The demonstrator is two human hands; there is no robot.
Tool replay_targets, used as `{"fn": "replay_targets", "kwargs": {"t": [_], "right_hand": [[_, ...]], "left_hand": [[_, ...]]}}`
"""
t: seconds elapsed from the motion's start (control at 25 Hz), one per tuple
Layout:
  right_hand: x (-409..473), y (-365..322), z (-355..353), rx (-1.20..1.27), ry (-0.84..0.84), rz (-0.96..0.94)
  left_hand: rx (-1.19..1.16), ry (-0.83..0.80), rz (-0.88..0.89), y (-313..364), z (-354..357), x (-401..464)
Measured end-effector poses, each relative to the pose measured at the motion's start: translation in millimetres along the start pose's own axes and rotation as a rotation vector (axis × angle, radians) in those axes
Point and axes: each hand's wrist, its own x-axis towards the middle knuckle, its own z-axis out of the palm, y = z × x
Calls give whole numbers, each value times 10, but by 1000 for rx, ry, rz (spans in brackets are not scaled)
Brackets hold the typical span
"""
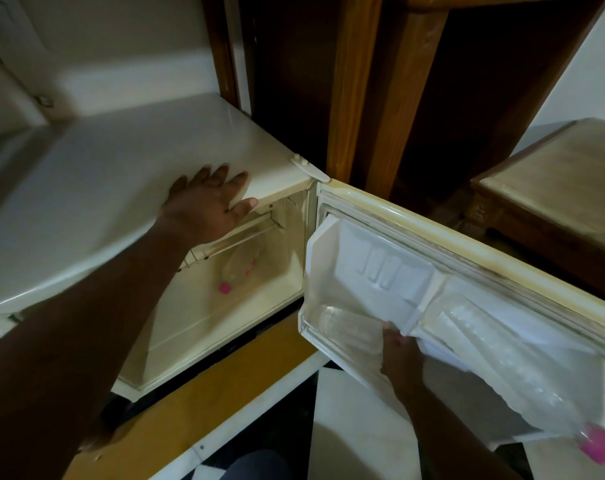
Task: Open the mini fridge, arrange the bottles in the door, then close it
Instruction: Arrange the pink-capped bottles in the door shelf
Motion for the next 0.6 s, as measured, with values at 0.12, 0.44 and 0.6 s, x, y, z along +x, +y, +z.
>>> {"fn": "replay_targets", "kwargs": {"t": [0.12, 0.44, 0.6], "right_hand": [[-188, -198, 140, 192, 144, -238], [-253, -718, 362, -167, -205, -722], [-91, -881, 420, -293, -129, -703]], "left_hand": [[3, -2, -19, 1, 3, -2], [1, 6, -35, 9, 4, -16], [-4, -1, -31, 12, 11, -16]]}}
